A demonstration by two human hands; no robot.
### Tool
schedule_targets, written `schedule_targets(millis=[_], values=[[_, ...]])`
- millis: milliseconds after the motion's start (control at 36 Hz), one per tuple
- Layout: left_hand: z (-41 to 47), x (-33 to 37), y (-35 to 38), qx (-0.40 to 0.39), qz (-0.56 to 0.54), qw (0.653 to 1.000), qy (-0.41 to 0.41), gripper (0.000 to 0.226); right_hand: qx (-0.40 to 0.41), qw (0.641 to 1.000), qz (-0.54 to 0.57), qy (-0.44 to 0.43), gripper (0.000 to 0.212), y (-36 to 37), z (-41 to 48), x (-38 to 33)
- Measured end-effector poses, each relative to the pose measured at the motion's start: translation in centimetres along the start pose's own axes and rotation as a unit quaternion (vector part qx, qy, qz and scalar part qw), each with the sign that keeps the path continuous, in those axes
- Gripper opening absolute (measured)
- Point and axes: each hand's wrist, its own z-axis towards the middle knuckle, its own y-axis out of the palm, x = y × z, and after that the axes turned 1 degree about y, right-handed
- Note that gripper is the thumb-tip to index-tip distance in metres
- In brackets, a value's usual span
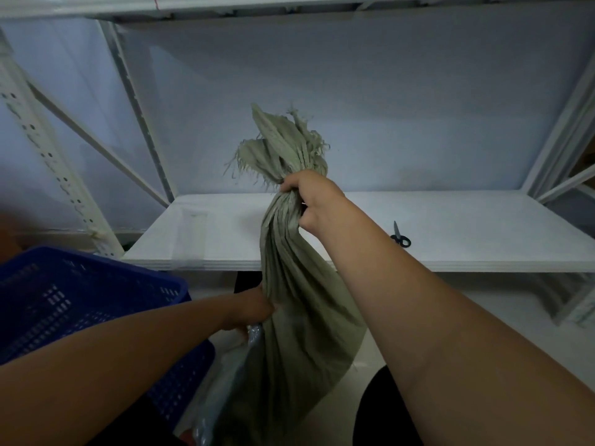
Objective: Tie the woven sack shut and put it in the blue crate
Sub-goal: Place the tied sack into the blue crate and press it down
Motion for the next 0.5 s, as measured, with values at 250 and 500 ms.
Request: schedule_targets(millis=[250,500], values=[[-0.8,1.2,-2.1,0.208,-0.060,0.976,0.015,0.028,0.008,1.000,0.020,0.004,0.012,-2.3,-0.1,-1.7],[-0.9,1.5,-4.7,0.320,-0.182,0.927,0.068,0.029,-0.014,0.999,0.010,0.043,0.019,-3.3,-0.4,-1.5]])
